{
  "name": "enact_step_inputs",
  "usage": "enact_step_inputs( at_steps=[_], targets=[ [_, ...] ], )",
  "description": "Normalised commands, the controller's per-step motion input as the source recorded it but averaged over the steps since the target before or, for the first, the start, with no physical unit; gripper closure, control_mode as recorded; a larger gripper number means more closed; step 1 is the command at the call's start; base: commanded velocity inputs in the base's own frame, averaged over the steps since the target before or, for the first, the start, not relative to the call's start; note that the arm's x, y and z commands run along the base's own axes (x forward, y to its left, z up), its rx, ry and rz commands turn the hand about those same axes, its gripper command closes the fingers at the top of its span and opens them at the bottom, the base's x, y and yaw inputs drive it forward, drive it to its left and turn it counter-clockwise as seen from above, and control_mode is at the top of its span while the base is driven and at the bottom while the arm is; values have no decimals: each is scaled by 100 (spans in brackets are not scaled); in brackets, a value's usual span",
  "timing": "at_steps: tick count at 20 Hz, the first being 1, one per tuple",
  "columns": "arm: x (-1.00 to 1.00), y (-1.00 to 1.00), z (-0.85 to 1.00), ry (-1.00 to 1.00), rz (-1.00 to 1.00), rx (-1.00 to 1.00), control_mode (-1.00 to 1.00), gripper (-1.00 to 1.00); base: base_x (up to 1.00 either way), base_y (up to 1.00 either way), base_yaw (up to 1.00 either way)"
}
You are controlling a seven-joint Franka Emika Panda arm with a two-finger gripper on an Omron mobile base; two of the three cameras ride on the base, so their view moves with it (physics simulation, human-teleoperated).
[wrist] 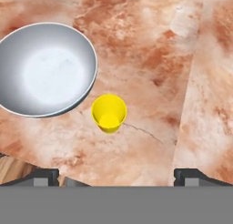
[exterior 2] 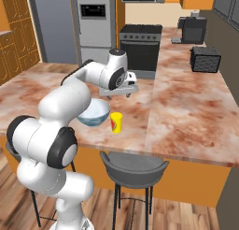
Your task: Place the cup inside the bowl on the dining table and move the bowl to any counter.
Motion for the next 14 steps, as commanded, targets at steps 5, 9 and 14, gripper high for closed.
enact_step_inputs(
  at_steps=[5, 9, 14],
  targets=[
    [0, -15, 7, 4, -4, 2, -100, -100, 0, 0, 0],
    [0, -25, 7, 4, -12, 9, -100, -100, 0, 0, 0],
    [0, -13, 0, 2, -23, 9, -100, -100, 0, 0, 0]
  ],
)
